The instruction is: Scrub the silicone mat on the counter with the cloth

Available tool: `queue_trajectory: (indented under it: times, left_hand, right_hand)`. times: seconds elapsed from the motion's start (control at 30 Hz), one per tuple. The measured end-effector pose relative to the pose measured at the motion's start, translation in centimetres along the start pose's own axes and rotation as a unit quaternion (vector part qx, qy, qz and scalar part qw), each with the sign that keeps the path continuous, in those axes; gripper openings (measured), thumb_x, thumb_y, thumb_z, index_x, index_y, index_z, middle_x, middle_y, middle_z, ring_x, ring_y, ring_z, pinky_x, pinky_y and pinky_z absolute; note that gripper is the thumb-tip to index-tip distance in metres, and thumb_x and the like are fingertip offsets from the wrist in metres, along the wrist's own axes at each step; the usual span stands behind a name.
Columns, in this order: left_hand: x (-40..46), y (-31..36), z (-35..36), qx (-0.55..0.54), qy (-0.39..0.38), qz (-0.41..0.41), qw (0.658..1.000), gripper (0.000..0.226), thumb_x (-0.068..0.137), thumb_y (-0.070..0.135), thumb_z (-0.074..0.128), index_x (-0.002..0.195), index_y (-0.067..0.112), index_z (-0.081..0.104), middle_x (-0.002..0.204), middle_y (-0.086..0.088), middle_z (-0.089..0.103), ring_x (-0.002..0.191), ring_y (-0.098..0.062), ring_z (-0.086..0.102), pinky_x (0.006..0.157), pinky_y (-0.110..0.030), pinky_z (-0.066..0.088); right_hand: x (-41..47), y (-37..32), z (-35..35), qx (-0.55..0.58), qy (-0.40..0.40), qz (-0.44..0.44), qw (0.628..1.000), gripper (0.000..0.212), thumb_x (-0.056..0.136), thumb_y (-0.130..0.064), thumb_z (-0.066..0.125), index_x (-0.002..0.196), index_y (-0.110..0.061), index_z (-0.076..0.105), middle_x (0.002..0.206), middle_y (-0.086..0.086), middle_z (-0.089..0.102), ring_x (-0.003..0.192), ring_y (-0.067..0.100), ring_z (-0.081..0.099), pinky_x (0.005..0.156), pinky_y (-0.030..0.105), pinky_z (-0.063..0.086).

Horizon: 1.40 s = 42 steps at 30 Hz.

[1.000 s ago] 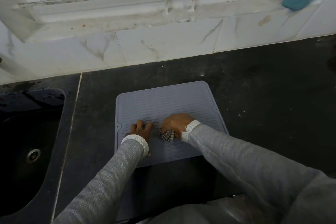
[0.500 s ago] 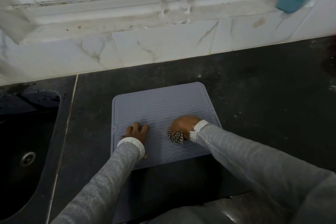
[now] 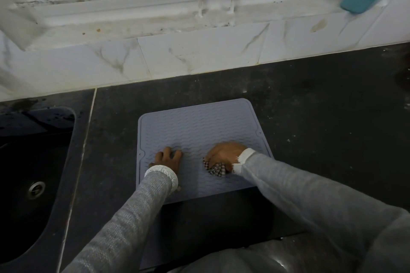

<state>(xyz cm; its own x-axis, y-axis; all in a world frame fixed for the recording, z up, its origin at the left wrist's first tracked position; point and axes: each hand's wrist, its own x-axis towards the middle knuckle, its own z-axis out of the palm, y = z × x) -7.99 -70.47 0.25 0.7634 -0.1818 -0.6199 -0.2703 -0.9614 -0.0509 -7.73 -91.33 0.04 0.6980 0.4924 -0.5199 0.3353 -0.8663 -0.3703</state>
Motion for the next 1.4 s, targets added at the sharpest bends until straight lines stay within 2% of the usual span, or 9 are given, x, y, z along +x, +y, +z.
queue_trajectory:
  times: [0.1, 0.23, 0.4, 0.53, 0.73, 0.83, 1.07, 1.23, 1.4]
  left_hand:
    - [-0.1, 0.3, -0.3, 0.001, -0.003, -0.004, 1.000, 0.102, 0.065, 0.037, 0.083, 0.143, 0.028, 0.017, 0.148, -0.007, 0.011, 0.138, -0.035, 0.016, 0.107, -0.054, 0.034]
    - [-0.1, 0.8, -0.5, 0.014, -0.007, -0.016, 1.000, 0.104, 0.064, 0.033, 0.084, 0.143, 0.028, 0.017, 0.146, -0.008, 0.013, 0.136, -0.034, 0.018, 0.105, -0.052, 0.037]
    - [-0.1, 0.7, -0.2, 0.016, 0.004, -0.021, 1.000, 0.103, 0.062, 0.032, 0.085, 0.140, 0.029, 0.018, 0.144, -0.007, 0.014, 0.133, -0.033, 0.022, 0.102, -0.051, 0.040]
    - [0.1, 0.3, 0.0, 0.005, -0.003, -0.009, 1.000, 0.105, 0.063, 0.034, 0.085, 0.142, 0.029, 0.016, 0.146, -0.008, 0.011, 0.136, -0.035, 0.018, 0.106, -0.054, 0.036]
    - [0.0, 0.7, -0.1, 0.007, -0.001, -0.019, 1.000, 0.104, 0.063, 0.031, 0.085, 0.142, 0.029, 0.017, 0.146, -0.007, 0.012, 0.135, -0.034, 0.020, 0.104, -0.051, 0.039]
    - [0.1, 1.0, -0.3, 0.012, 0.000, -0.026, 1.000, 0.103, 0.063, 0.030, 0.085, 0.141, 0.029, 0.018, 0.144, -0.008, 0.013, 0.134, -0.034, 0.021, 0.103, -0.050, 0.039]
    - [0.0, 0.3, 0.1, 0.001, -0.002, -0.011, 1.000, 0.103, 0.064, 0.033, 0.083, 0.142, 0.030, 0.016, 0.145, -0.007, 0.010, 0.135, -0.034, 0.018, 0.104, -0.053, 0.038]
    - [-0.1, 0.4, -0.1, 0.003, 0.000, -0.006, 1.000, 0.104, 0.065, 0.034, 0.083, 0.143, 0.030, 0.015, 0.147, -0.007, 0.010, 0.137, -0.034, 0.016, 0.105, -0.054, 0.037]
    - [-0.4, 0.1, 0.1, 0.002, 0.011, 0.010, 1.000, 0.102, 0.069, 0.037, 0.080, 0.146, 0.030, 0.013, 0.148, -0.006, 0.011, 0.137, -0.032, 0.021, 0.105, -0.052, 0.037]
  right_hand:
    - [-0.5, 0.8, -0.6, -0.031, -0.005, -0.008, 0.999, 0.031, 0.088, -0.019, 0.056, 0.118, -0.011, 0.063, 0.126, 0.010, 0.060, 0.116, 0.029, 0.054, 0.100, 0.039, 0.044]
    - [0.3, -1.9, -0.3, -0.028, 0.062, -0.049, 0.996, 0.032, 0.088, -0.026, 0.058, 0.113, -0.009, 0.065, 0.121, 0.012, 0.062, 0.110, 0.029, 0.057, 0.093, 0.042, 0.047]
    - [1.0, -3.6, 0.4, -0.050, 0.043, -0.088, 0.994, 0.033, 0.088, -0.028, 0.054, 0.117, -0.013, 0.063, 0.126, 0.008, 0.058, 0.116, 0.028, 0.052, 0.093, 0.041, 0.045]
    - [-0.8, 0.2, -0.2, -0.085, -0.005, -0.070, 0.994, 0.034, 0.089, -0.020, 0.054, 0.122, -0.014, 0.060, 0.129, 0.010, 0.058, 0.121, 0.027, 0.050, 0.101, 0.036, 0.042]
    - [-0.8, 0.8, -0.6, -0.095, 0.030, -0.042, 0.994, 0.031, 0.086, -0.023, 0.059, 0.115, -0.013, 0.064, 0.123, 0.010, 0.062, 0.113, 0.030, 0.057, 0.096, 0.042, 0.046]
    - [0.4, -2.0, -0.5, -0.038, 0.103, -0.103, 0.989, 0.031, 0.085, -0.021, 0.063, 0.113, -0.010, 0.065, 0.124, 0.011, 0.061, 0.111, 0.030, 0.056, 0.092, 0.041, 0.047]
    - [-0.2, -0.1, 0.2, -0.059, 0.078, -0.075, 0.992, 0.033, 0.089, -0.028, 0.055, 0.118, -0.013, 0.060, 0.129, 0.006, 0.055, 0.118, 0.025, 0.048, 0.099, 0.036, 0.040]
    - [-2.6, 3.3, 0.3, -0.093, 0.065, -0.069, 0.991, 0.044, 0.080, -0.005, 0.066, 0.122, -0.016, 0.060, 0.135, 0.005, 0.051, 0.124, 0.024, 0.045, 0.098, 0.037, 0.044]
    - [-2.2, 3.0, 0.6, -0.087, 0.085, -0.056, 0.991, 0.043, 0.082, -0.007, 0.066, 0.122, -0.020, 0.060, 0.138, 0.001, 0.049, 0.127, 0.021, 0.042, 0.101, 0.034, 0.042]
